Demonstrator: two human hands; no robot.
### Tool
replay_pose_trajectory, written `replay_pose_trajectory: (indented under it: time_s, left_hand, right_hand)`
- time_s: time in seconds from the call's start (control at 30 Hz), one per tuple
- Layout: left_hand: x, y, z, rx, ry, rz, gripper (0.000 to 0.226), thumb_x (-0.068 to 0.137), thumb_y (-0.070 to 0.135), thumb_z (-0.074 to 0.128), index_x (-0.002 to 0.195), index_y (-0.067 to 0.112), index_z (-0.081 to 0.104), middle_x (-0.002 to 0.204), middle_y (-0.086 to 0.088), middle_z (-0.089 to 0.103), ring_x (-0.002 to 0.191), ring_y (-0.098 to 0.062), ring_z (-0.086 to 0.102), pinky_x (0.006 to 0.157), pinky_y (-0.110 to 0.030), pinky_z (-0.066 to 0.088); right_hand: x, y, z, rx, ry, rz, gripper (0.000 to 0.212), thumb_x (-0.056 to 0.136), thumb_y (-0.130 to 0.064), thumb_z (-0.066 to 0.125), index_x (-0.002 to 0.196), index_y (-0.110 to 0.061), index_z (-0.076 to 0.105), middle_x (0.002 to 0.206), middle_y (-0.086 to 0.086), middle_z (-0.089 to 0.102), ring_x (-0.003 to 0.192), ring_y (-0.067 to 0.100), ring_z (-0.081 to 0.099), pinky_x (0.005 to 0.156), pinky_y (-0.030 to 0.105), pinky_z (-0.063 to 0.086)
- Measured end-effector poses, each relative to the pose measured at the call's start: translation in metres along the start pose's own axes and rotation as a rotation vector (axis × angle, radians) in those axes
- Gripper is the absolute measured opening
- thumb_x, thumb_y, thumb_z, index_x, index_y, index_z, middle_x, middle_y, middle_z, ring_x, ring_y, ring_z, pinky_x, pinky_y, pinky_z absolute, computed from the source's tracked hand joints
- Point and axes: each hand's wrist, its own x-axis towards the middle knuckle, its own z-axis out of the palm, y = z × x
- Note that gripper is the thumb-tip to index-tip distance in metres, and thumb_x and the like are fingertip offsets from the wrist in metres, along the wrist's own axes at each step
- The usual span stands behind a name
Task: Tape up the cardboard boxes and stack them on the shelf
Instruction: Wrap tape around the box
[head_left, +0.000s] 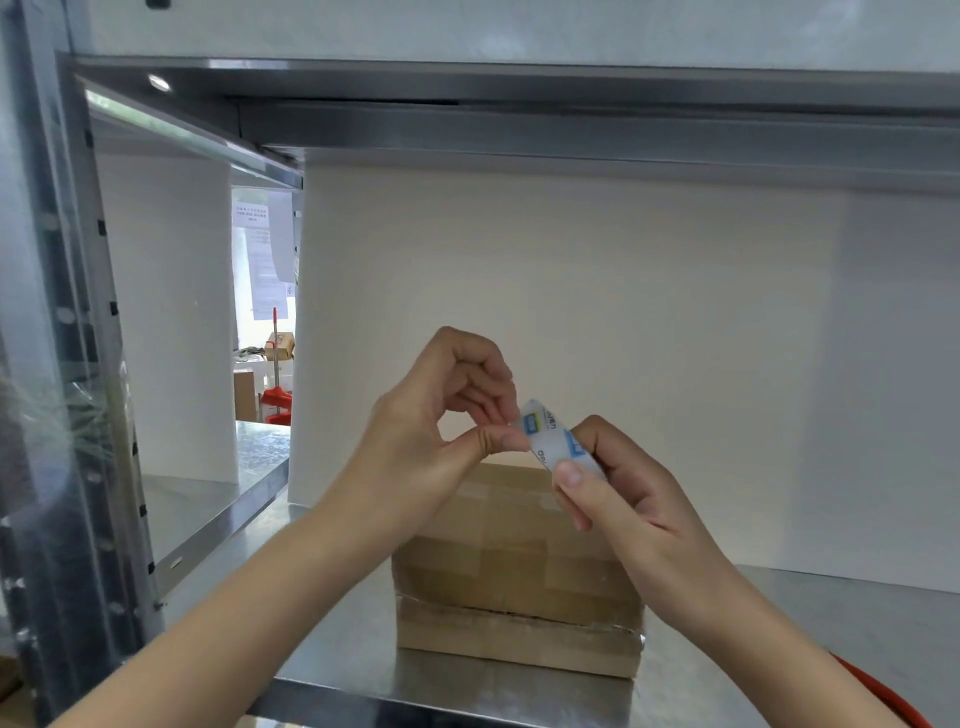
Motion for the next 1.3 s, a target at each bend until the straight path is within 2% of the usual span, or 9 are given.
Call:
replay_pose_trajectory:
  time_s: [0.1,0.2,0.3,0.4,0.5,0.6,0.73,1.0,1.3]
  left_hand:
    - [0.009,-0.001,-0.007,-0.031,-0.104,-0.067,0.042,0.072,0.006,0.083,0.101,0.018,0.055,0.083,0.000,0.068,0.078,-0.016,0.065,0.078,-0.025,0.052]
    - [0.007,0.001,-0.001,-0.057,-0.042,-0.114,0.040,0.074,-0.001,0.083,0.099,0.016,0.057,0.078,0.002,0.070,0.076,-0.012,0.066,0.078,-0.022,0.052]
    - [0.002,0.003,0.005,-0.083,0.039,-0.111,0.035,0.075,0.009,0.082,0.098,0.019,0.058,0.079,0.003,0.071,0.079,-0.014,0.068,0.079,-0.024,0.053]
    - [0.005,0.002,0.000,-0.077,0.053,-0.059,0.043,0.072,0.015,0.083,0.104,0.017,0.055,0.088,0.001,0.069,0.085,-0.021,0.068,0.079,-0.025,0.054]
    - [0.008,-0.001,-0.004,-0.090,-0.034,-0.080,0.046,0.074,0.010,0.084,0.108,0.014,0.053,0.093,-0.003,0.069,0.088,-0.024,0.067,0.081,-0.027,0.055]
    - [0.008,-0.005,-0.005,-0.071,-0.064,-0.123,0.045,0.075,0.002,0.083,0.107,0.014,0.054,0.093,-0.002,0.069,0.087,-0.022,0.068,0.082,-0.028,0.056]
    - [0.008,-0.009,-0.003,-0.091,-0.053,-0.181,0.046,0.071,-0.005,0.084,0.103,0.015,0.057,0.088,-0.002,0.071,0.083,-0.020,0.069,0.079,-0.027,0.057]
    - [0.008,-0.011,-0.002,-0.166,-0.034,-0.262,0.044,0.066,-0.016,0.081,0.098,0.005,0.060,0.082,-0.012,0.072,0.075,-0.018,0.070,0.074,-0.023,0.058]
    - [-0.002,-0.027,0.002,-0.204,0.002,-0.374,0.043,0.064,-0.021,0.080,0.093,0.004,0.061,0.074,-0.007,0.073,0.069,-0.015,0.070,0.069,-0.023,0.059]
  right_hand:
    - [0.002,0.002,0.000,-0.011,-0.015,-0.004,0.018,0.091,-0.046,0.049,0.075,-0.039,0.050,0.069,-0.011,0.041,0.066,0.009,0.038,0.060,0.022,0.031]
    - [0.005,0.002,0.002,-0.035,-0.002,-0.033,0.017,0.093,-0.044,0.049,0.076,-0.040,0.050,0.071,-0.015,0.042,0.067,0.006,0.039,0.063,0.018,0.033]
    - [0.008,0.000,0.004,-0.057,-0.004,-0.054,0.023,0.098,-0.034,0.050,0.080,-0.048,0.052,0.070,-0.020,0.045,0.064,-0.001,0.039,0.061,0.012,0.033]
    - [0.011,-0.005,0.004,-0.137,0.009,-0.051,0.015,0.095,-0.040,0.049,0.082,-0.035,0.050,0.071,-0.009,0.046,0.064,0.003,0.040,0.057,0.018,0.033]
    - [0.011,-0.003,0.004,-0.185,0.002,-0.066,0.030,0.092,-0.043,0.046,0.088,-0.014,0.051,0.075,0.007,0.048,0.068,0.022,0.044,0.059,0.035,0.036]
    - [0.009,0.001,0.006,-0.232,0.005,-0.083,0.033,0.092,-0.041,0.046,0.085,-0.009,0.049,0.071,0.004,0.044,0.063,0.013,0.039,0.057,0.031,0.031]
    - [0.006,0.007,0.007,-0.307,0.020,-0.058,0.026,0.094,-0.034,0.049,0.080,-0.012,0.045,0.070,-0.002,0.041,0.064,0.008,0.038,0.056,0.022,0.029]
    - [0.006,0.014,0.009,-0.478,0.038,-0.109,0.026,0.093,-0.036,0.045,0.074,-0.022,0.033,0.072,-0.003,0.039,0.069,0.016,0.039,0.061,0.029,0.033]
    - [0.000,0.021,0.013,-0.567,-0.024,-0.074,0.028,0.093,-0.037,0.044,0.072,-0.030,0.028,0.072,-0.014,0.039,0.072,0.011,0.039,0.068,0.012,0.027]
